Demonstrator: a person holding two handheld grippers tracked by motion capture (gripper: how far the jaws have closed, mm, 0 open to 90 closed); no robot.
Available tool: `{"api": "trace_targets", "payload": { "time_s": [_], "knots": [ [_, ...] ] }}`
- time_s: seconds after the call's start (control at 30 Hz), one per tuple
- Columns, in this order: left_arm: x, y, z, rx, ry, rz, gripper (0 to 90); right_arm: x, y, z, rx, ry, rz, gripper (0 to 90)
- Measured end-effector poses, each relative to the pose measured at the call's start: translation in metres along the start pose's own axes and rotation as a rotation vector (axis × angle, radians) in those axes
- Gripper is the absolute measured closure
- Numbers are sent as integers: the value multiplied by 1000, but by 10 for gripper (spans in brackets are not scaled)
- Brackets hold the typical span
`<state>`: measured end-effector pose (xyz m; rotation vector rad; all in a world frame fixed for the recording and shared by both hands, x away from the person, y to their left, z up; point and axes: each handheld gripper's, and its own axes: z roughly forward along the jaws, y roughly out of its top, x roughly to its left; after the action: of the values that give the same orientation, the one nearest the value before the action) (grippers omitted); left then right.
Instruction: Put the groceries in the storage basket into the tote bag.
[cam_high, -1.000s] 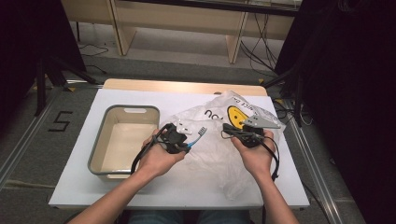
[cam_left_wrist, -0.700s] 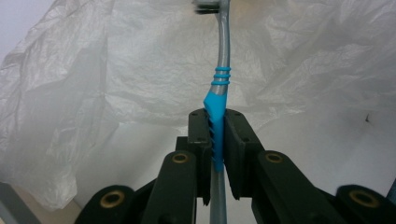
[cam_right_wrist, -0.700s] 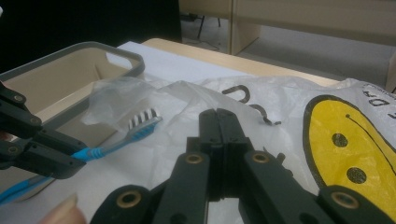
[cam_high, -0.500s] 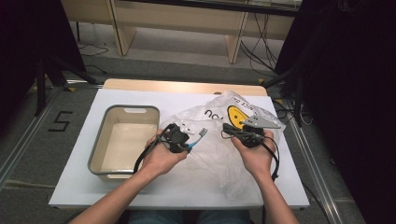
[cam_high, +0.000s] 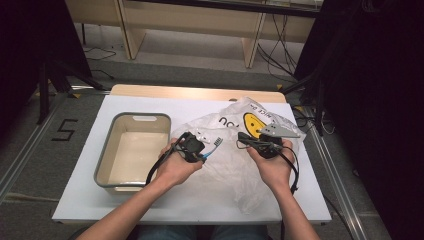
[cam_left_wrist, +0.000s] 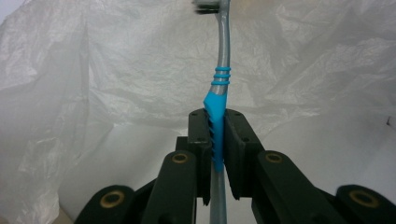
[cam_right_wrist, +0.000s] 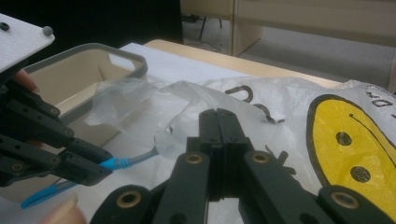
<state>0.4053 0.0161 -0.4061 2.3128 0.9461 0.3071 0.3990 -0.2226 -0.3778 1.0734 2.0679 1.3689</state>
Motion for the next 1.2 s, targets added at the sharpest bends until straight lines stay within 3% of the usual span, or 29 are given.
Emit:
{"api": "trace_targets", "payload": {
  "time_s": [0.97,1.2],
  "knots": [
    [4,18,34,64,-8,-30,815,3,0,1,6,14,-6,900],
    [0,27,43,55,-2,-36,815,3,0,1,8,16,-5,900]
  ]
}}
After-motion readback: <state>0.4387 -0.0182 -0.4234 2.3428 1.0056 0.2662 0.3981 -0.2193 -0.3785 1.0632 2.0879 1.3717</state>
